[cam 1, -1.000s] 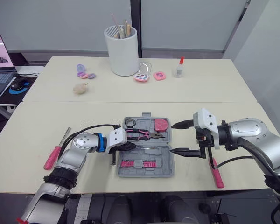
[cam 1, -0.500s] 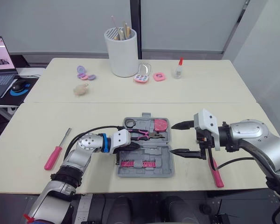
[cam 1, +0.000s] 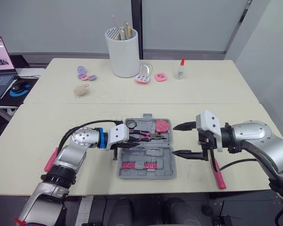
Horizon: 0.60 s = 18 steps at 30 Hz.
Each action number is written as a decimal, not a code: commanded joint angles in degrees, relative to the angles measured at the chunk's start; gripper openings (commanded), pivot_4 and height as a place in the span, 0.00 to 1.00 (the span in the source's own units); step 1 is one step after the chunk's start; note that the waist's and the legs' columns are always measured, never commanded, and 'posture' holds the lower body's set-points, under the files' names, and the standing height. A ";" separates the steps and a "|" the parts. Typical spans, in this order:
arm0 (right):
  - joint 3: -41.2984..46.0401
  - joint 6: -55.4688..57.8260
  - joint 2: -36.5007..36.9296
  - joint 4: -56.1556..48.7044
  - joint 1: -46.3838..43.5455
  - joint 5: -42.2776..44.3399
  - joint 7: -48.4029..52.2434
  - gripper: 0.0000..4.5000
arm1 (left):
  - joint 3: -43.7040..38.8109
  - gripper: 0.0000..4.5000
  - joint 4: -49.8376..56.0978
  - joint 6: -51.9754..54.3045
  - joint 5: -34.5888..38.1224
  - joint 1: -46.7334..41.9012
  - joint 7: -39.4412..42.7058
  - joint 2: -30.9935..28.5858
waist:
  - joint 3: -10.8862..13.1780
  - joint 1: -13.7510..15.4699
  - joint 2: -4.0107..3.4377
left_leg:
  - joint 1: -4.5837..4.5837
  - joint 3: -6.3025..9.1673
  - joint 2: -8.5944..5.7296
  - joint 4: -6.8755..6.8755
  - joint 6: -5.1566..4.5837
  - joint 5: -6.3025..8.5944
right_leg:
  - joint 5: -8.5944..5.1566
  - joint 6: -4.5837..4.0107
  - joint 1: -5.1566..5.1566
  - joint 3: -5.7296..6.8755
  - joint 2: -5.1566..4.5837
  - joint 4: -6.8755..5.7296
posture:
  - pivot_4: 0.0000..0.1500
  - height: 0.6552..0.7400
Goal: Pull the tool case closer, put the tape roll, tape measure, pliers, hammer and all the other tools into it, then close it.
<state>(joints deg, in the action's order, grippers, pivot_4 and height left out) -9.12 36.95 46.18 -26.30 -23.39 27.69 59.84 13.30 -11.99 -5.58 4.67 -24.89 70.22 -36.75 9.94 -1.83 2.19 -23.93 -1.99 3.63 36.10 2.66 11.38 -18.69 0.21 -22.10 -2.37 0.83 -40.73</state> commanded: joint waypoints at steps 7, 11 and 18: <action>0.03 -1.87 -0.33 -0.42 -0.84 -0.65 0.42 1.00 | 2.31 0.48 3.39 -0.46 -5.68 2.45 -4.37 -0.30 | 0.00 0.05 0.00 | 0.00 0.01 0.01 0.00 0.00 0.00 | 0.00 0.00 0.00 0.01 0.00 0.00 | 1.00 1.00; 0.20 -1.84 -0.12 -0.94 -0.40 -0.43 0.26 1.00 | 3.11 0.48 1.33 -1.27 -7.31 1.98 -6.13 0.58 | 0.00 0.04 0.00 | -0.01 0.00 0.01 0.00 0.00 0.00 | 0.00 0.00 -0.01 0.01 0.00 0.00 | 1.00 1.00; 0.94 -1.39 0.31 -1.86 0.36 -0.04 -0.22 1.00 | 3.81 0.28 -2.15 -4.04 -8.01 1.50 -5.80 1.00 | 0.00 0.04 0.00 | -0.01 0.01 0.00 0.00 0.00 0.00 | 0.00 0.00 -0.02 0.01 0.00 0.00 | 1.00 1.00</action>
<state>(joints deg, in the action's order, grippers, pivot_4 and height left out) -10.11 35.80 45.92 -25.75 -23.12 27.08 59.74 17.15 -14.48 -8.27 -3.64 -22.61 64.38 -35.95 9.94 -1.79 2.19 -23.94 -1.98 3.64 36.10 2.66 11.38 -18.69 0.21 -22.12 -2.36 0.83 -40.73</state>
